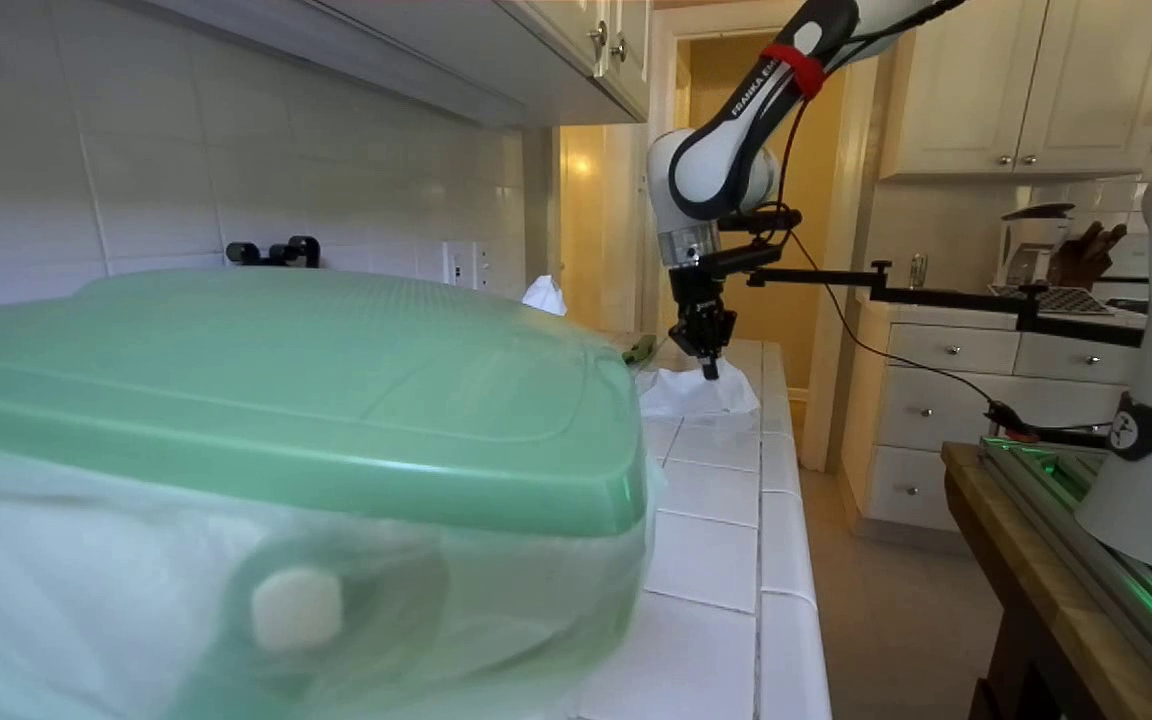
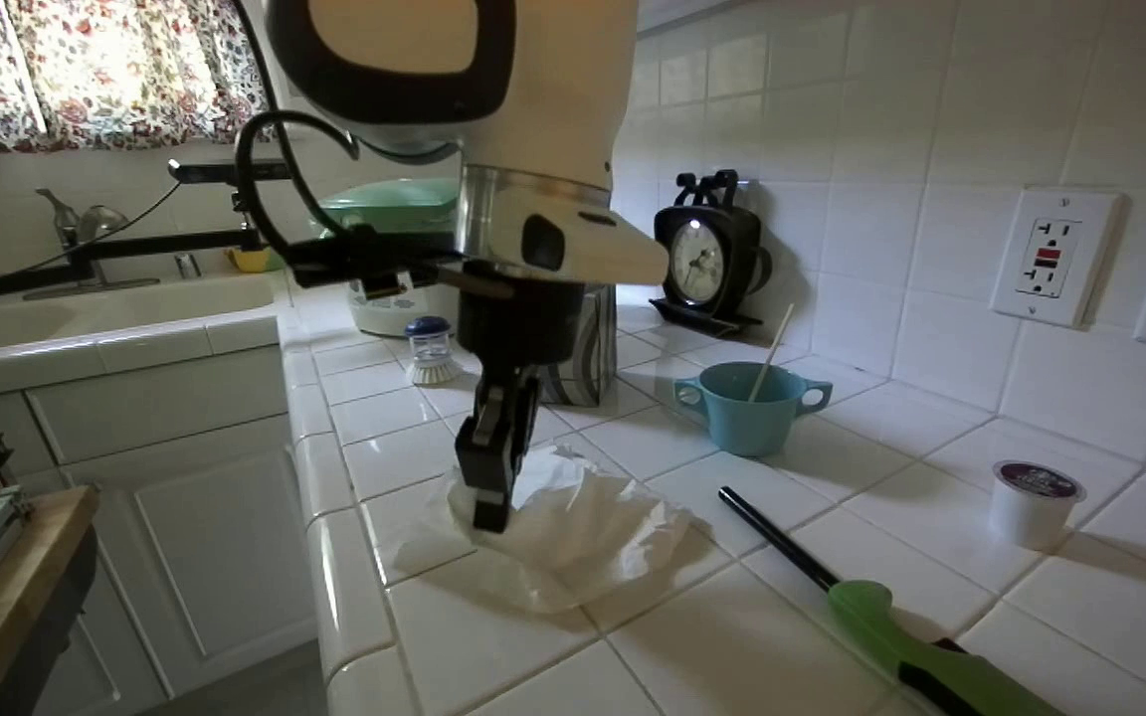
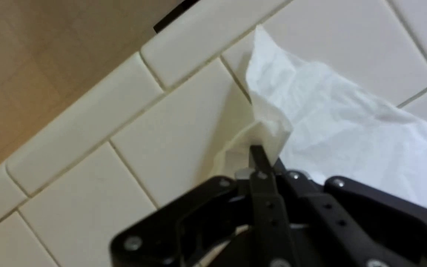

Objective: Use the cloth to wipe the table

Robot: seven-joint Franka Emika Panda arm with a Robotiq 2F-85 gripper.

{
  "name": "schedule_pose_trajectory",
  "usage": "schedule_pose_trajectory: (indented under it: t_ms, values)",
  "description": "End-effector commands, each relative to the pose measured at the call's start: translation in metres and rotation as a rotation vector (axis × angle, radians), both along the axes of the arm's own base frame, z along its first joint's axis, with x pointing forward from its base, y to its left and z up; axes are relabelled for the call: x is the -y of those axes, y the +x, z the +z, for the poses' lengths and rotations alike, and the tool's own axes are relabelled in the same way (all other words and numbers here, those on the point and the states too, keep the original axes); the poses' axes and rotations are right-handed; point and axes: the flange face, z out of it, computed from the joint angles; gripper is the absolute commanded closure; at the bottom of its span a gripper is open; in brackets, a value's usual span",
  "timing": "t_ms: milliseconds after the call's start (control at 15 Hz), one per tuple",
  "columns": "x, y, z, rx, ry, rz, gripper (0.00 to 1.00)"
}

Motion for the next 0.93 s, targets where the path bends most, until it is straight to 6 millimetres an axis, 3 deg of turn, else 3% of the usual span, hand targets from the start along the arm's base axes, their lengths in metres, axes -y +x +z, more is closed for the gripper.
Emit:
schedule_pose_trajectory:
  t_ms: [0, 67, 533, 867]
  values:
    - [0.021, 0.001, -0.029, -0.018, -0.065, -0.104, 1.00]
    - [0.029, -0.001, -0.037, -0.020, -0.077, -0.131, 1.00]
    - [0.078, -0.009, -0.031, 0.025, -0.136, -0.273, 1.00]
    - [0.122, 0.007, -0.036, 0.151, -0.192, -0.337, 1.00]
